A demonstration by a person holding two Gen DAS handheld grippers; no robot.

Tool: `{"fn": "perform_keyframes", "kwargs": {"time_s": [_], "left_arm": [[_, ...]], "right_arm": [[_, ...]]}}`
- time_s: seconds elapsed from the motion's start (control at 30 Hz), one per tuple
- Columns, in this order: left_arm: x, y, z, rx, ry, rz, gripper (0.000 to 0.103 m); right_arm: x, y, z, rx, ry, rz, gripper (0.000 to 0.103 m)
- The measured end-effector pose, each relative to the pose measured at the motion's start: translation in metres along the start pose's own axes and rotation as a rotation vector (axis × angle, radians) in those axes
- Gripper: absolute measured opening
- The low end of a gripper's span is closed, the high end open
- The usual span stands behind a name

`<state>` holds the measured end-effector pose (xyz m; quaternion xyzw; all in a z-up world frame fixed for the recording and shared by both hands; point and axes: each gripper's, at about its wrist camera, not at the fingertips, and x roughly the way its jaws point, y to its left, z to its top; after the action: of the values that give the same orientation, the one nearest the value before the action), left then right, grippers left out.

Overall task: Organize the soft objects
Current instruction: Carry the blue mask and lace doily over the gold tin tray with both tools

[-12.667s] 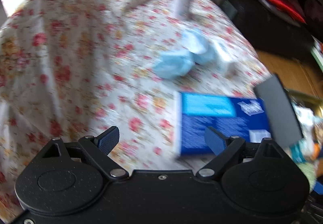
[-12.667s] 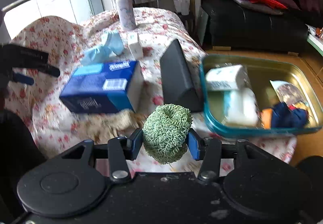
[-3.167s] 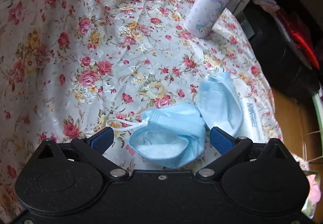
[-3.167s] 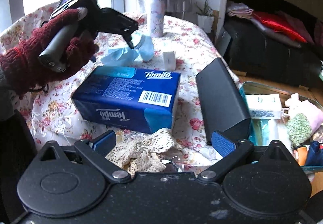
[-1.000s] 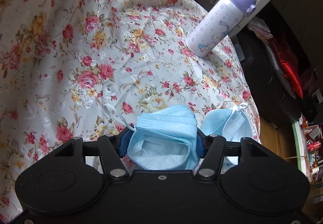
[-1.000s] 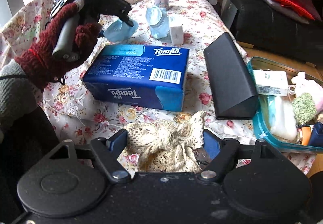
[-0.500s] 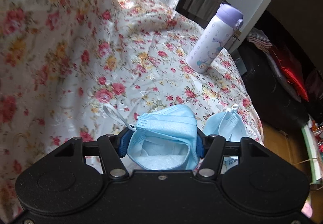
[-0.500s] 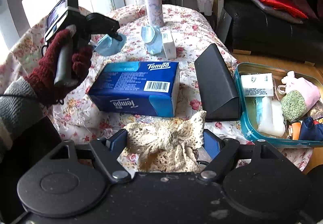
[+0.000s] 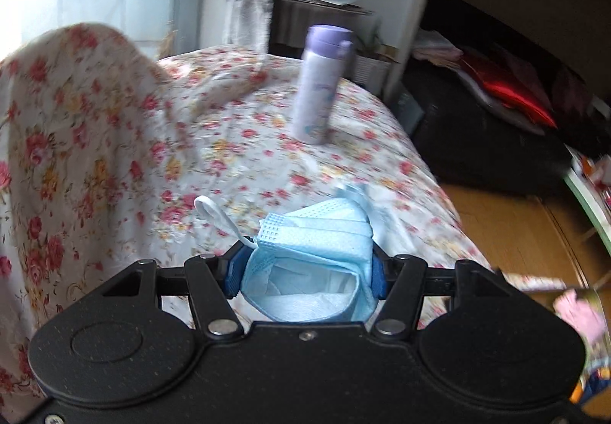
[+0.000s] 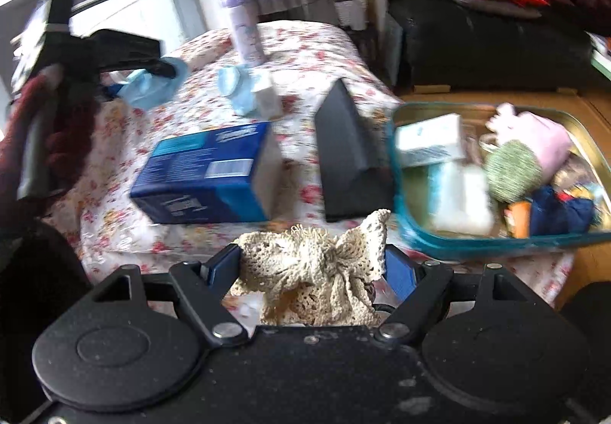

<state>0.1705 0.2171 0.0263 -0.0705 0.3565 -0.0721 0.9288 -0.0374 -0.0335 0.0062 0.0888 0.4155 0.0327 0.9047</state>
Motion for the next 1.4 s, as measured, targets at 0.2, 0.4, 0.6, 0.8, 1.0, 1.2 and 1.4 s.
{"fn": "perform_keyframes", "kwargs": {"time_s": [0.2, 0.4, 0.6, 0.8, 1.0, 1.2, 1.4], "left_arm": [[-0.03, -0.035, -0.018, 0.108, 0.025, -0.04, 0.056], [-0.051, -0.088, -0.031, 0.168, 0.074, -0.145, 0.056], [-0.044, -0.158, -0.051, 0.243, 0.193, -0.276, 0.056], [-0.021, -0.213, -0.072, 0.308, 0.309, -0.311, 0.056], [-0.003, -0.237, -0.071, 0.296, 0.374, -0.357, 0.061], [0.007, -0.247, -0.073, 0.283, 0.393, -0.341, 0.083], [0.01, -0.23, -0.079, 0.229, 0.424, -0.318, 0.084]], "right_arm": [[-0.01, -0.042, 0.005, 0.092, -0.026, -0.044, 0.079], [-0.019, -0.086, 0.016, 0.15, -0.068, -0.119, 0.079], [-0.029, -0.122, 0.02, 0.231, -0.103, -0.206, 0.079], [-0.038, -0.143, 0.023, 0.268, -0.134, -0.262, 0.079], [-0.046, -0.156, 0.027, 0.266, -0.16, -0.305, 0.079], [-0.045, -0.163, 0.025, 0.28, -0.152, -0.332, 0.079], [-0.04, -0.163, 0.022, 0.284, -0.127, -0.332, 0.079]]}}
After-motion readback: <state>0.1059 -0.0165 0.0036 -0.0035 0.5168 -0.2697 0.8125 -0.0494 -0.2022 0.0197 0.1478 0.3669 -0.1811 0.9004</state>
